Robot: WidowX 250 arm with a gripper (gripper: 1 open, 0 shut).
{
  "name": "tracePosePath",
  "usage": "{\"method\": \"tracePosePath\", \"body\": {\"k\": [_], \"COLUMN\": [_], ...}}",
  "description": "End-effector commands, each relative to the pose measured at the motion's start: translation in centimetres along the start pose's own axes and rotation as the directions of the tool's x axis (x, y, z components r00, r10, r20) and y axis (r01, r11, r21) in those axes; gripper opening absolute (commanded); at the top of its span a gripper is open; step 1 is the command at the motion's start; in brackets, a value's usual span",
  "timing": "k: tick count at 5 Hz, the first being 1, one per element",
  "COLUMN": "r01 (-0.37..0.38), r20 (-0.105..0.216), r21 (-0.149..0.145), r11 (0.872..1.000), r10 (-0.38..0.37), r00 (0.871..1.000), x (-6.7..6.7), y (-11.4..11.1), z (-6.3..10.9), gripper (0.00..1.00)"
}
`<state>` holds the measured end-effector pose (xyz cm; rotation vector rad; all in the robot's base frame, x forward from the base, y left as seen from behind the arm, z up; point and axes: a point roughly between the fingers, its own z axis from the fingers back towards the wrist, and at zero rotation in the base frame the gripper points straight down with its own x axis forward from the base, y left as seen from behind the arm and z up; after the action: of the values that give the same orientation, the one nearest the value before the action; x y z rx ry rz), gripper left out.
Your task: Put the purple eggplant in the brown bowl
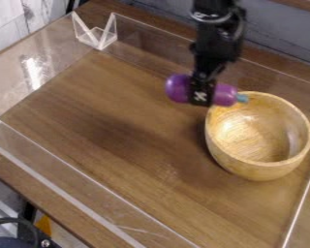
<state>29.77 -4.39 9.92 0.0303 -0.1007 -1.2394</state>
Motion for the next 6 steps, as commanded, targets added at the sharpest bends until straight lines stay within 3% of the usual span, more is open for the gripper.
{"method": "tracePosePath", "body": {"k": [1, 2, 6], "r01": [0.01, 0.009, -0.025], "r20": [0.038, 0.044, 0.064], "r21": [0.067, 0.066, 0.078], "r11": [0.998, 0.998, 0.997], "r10": [-0.013, -0.012, 0.02], "r00": [0.999, 0.999, 0.998], "x": [2.4, 3.5, 3.2], "y": [-0.5, -1.8, -3.2], "z": [1.4, 1.2, 1.4], "gripper": [0.0, 0.0, 0.0]}}
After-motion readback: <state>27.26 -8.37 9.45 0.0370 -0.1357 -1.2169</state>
